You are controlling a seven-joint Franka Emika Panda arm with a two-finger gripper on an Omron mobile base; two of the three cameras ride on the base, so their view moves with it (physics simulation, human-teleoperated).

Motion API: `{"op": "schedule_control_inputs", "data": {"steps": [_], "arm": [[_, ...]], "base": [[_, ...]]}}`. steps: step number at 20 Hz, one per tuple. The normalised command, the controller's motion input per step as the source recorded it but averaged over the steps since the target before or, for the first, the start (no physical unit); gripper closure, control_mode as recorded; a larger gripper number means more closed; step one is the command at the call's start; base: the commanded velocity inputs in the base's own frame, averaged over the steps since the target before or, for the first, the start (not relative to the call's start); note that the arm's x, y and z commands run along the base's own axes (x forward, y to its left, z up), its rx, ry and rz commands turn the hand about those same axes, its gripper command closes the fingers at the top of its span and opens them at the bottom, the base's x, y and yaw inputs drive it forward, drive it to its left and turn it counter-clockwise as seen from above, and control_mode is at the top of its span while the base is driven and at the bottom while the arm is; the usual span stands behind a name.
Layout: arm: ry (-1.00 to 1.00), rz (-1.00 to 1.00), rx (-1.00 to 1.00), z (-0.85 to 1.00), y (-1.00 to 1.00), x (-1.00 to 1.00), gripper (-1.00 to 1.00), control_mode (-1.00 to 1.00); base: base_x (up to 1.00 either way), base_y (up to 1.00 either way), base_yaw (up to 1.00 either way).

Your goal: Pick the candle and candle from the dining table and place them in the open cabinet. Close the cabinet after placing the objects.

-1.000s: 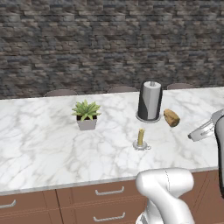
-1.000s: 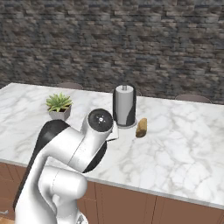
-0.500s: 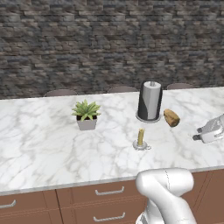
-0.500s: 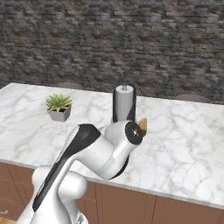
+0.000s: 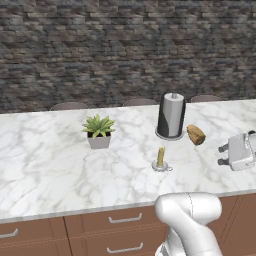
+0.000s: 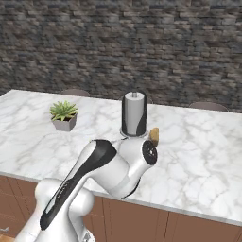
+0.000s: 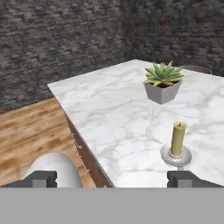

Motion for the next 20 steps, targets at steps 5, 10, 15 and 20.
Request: {"op": "schedule_control_inputs", "data": {"steps": [5, 10, 15, 20], "arm": [[-0.25, 0.13, 0.0, -0.13, 0.13, 0.1, -1.0, -1.0], [-0.06, 0.09, 0.02, -0.14, 0.09, 0.23, -1.0, -1.0], [-0.01, 0.08, 0.04, -0.13, 0.09, 0.32, -1.0, -1.0], [0.08, 0.16, 0.13, -0.12, 0.01, 0.4, -1.0, -1.0]], "base": [[0.0, 0.0, 0.0], [0.0, 0.0, 0.0], [0.0, 0.0, 0.0], [0.0, 0.0, 0.0]]}}
